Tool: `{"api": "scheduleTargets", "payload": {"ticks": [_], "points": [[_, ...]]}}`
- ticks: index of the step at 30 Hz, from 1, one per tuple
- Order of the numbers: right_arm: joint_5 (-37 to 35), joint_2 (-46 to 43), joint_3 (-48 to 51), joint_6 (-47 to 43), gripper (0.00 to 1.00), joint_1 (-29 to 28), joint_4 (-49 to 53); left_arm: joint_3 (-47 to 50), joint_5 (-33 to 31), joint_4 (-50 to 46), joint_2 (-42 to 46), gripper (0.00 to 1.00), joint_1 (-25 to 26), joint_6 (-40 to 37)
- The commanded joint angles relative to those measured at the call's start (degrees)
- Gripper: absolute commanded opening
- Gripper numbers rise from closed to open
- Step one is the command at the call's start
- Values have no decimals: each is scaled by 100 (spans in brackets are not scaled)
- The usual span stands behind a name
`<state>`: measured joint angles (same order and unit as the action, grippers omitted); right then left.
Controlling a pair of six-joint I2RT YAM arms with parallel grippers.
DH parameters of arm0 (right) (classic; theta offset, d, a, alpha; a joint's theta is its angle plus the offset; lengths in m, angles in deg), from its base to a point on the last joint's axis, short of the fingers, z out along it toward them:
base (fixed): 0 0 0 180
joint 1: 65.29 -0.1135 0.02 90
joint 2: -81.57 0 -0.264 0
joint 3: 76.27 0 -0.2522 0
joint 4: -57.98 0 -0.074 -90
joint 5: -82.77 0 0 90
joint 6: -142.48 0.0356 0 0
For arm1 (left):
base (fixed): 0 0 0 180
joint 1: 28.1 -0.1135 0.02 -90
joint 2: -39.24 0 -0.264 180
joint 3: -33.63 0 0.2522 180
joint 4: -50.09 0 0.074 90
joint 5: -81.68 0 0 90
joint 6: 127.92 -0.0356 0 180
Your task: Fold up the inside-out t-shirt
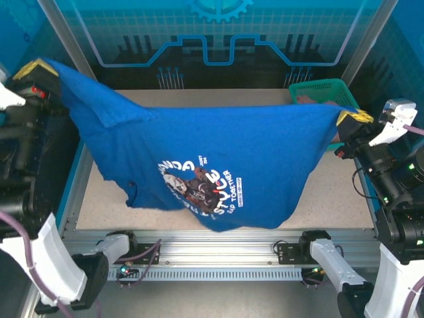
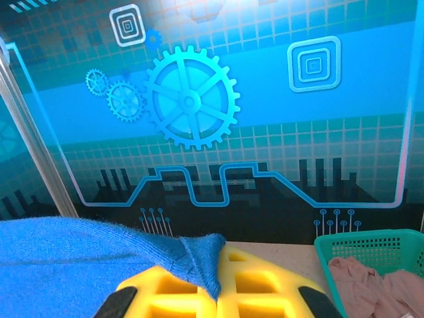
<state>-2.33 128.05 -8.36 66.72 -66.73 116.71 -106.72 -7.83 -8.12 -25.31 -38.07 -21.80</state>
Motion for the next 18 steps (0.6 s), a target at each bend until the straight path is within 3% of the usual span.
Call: {"api": "scheduleTargets", "payload": {"ticks": [1, 9, 18], "points": [[-147, 395, -70, -99, 0, 65, -201, -68, 196, 315, -558, 0, -66, 132], [255, 825, -500, 31, 0, 65, -246, -469, 478, 420, -1024, 0, -66, 311], [374, 70, -789, 32, 0, 64, 326, -815, 483, 90, -77, 0, -66, 179]]}}
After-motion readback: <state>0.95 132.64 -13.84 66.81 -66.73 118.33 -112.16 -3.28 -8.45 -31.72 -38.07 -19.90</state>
